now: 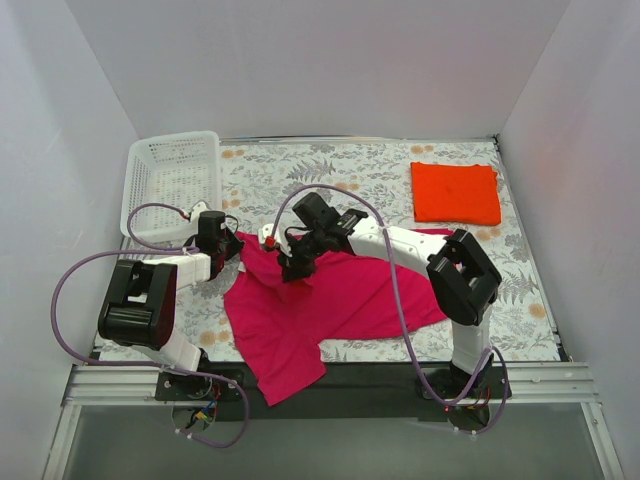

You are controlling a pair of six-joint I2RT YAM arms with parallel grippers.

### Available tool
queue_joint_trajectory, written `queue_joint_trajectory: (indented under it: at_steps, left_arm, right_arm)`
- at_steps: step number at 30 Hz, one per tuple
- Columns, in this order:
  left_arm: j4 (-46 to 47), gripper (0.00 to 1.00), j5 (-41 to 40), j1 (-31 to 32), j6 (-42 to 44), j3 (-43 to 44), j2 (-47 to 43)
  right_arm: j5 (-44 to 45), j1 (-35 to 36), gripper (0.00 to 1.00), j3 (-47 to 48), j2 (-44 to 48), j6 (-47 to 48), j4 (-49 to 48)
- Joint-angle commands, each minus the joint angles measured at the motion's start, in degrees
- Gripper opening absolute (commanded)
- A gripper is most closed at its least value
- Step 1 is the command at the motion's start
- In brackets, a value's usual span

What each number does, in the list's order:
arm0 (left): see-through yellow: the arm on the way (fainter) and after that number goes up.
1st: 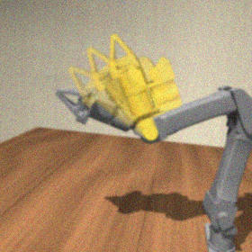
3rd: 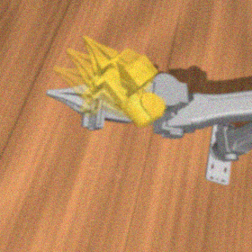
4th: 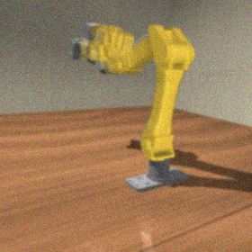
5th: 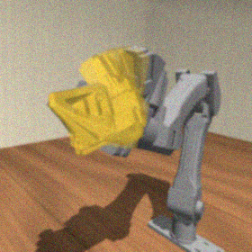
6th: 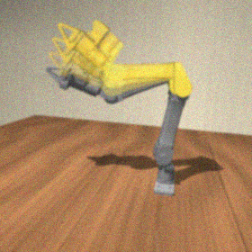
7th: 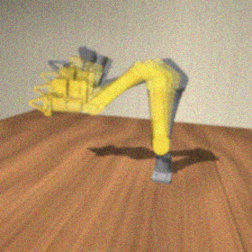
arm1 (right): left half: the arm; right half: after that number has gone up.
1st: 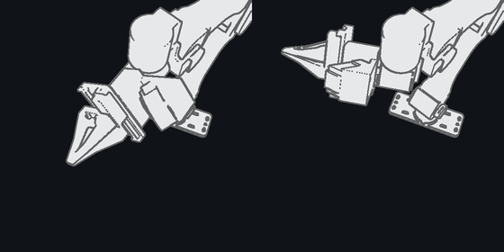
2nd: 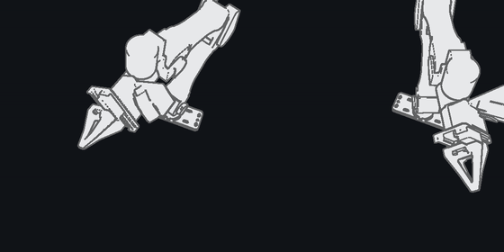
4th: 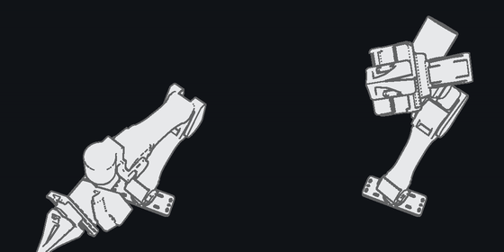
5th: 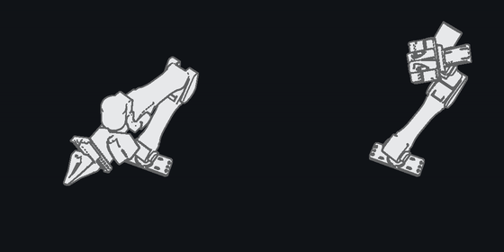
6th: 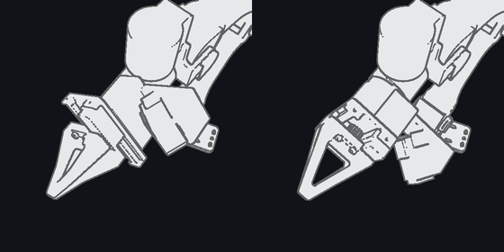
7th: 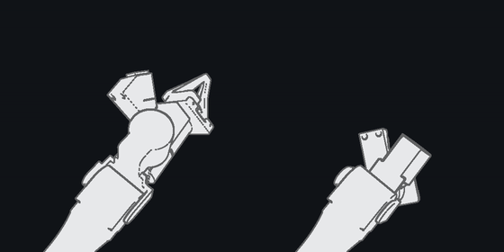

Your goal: Fold and stack the t-shirts

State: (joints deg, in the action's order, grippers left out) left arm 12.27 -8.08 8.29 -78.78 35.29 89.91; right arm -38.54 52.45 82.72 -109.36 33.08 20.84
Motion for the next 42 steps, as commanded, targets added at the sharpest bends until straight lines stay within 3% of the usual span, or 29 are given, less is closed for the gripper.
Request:
queue_joint_trajectory:
  at_steps: [1,2,8,16,20,22,27,42]
  left_arm:
    - [0.6,0.13,0.0,-0.4,0.9,1.1,-1.5]
    - [0.6,0.13,0.0,-0.4,0.9,1.1,-1.5]
    - [0.6,0.13,0.0,-0.4,1.0,1.1,-1.5]
    - [0.2,0.13,0.3,-0.4,1.4,1.3,-1.8]
    - [0.3,0.13,0.2,-0.4,1.6,1.2,-2.4]
    - [0.4,0.13,0.2,-0.4,1.5,0.9,-2.5]
    - [0.3,0.14,0.2,-0.4,1.4,0.9,-2.5]
    - [0.3,0.13,0.1,-0.4,1.4,0.9,-2.5]
  right_arm:
    - [3.8,0.4,0.25,-0.9,0.4,6.3,4.2]
    - [3.5,0.5,0.32,-1.8,1.4,7.3,5.0]
    - [3.0,0.2,0.40,-6.8,7.8,12.3,5.0]
    - [10.4,-0.9,0.35,-5.9,3.4,6.9,4.0]
    - [12.6,-3.6,0.22,-7.3,2.1,-0.3,-0.1]
    - [14.0,-5.6,0.21,-7.5,2.0,-3.8,-1.4]
    - [13.6,-8.6,0.23,-8.4,1.3,-10.4,-2.7]
    - [4.2,-8.5,0.33,-10.9,-0.9,-15.3,-3.4]
